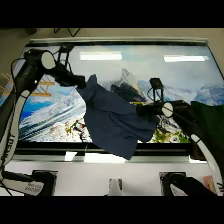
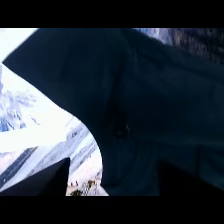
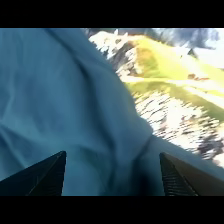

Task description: Fold the shirts.

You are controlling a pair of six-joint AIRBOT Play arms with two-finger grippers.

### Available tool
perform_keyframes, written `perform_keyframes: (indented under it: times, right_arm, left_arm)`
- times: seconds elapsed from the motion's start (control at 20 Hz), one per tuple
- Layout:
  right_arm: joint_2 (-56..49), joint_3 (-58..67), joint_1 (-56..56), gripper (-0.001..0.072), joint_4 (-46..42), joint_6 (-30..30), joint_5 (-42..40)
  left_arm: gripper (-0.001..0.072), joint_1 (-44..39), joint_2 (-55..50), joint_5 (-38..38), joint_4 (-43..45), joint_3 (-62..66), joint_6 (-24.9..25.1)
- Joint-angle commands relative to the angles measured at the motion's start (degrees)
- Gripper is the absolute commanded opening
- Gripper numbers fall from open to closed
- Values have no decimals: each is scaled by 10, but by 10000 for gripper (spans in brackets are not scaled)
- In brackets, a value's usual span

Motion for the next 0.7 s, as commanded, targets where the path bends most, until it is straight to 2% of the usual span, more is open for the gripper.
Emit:
perform_keyframes:
  times: [0.0,0.1,0.15,0.2,0.25,0.3,0.45,0.55,0.6,0.65]
  right_arm:
    - [-4,54,-89,597,-8,-103,97]
    - [-4,90,-192,597,44,-232,197]
    - [-4,95,-237,602,70,-279,245]
    - [-4,93,-277,603,96,-316,296]
    - [-5,92,-304,607,111,-341,345]
    - [-5,91,-320,614,117,-357,376]
    - [-5,78,-313,623,126,-370,388]
    - [-5,63,-292,649,126,-370,392]
    - [-5,56,-279,679,127,-370,396]
    - [-5,49,-265,679,127,-370,399]
  left_arm:
    - [633,42,22,-146,-86,-50,44]
    - [634,72,80,-103,-172,-157,43]
    - [636,81,115,-74,-200,-228,42]
    - [681,84,148,-42,-212,-300,31]
    - [681,84,174,-7,-227,-365,22]
    - [681,81,194,30,-261,-429,22]
    - [681,63,205,124,-367,-560,29]
    - [680,33,203,197,-415,-610,29]
    - [680,15,200,220,-428,-620,29]
    - [680,-4,196,237,-431,-625,29]
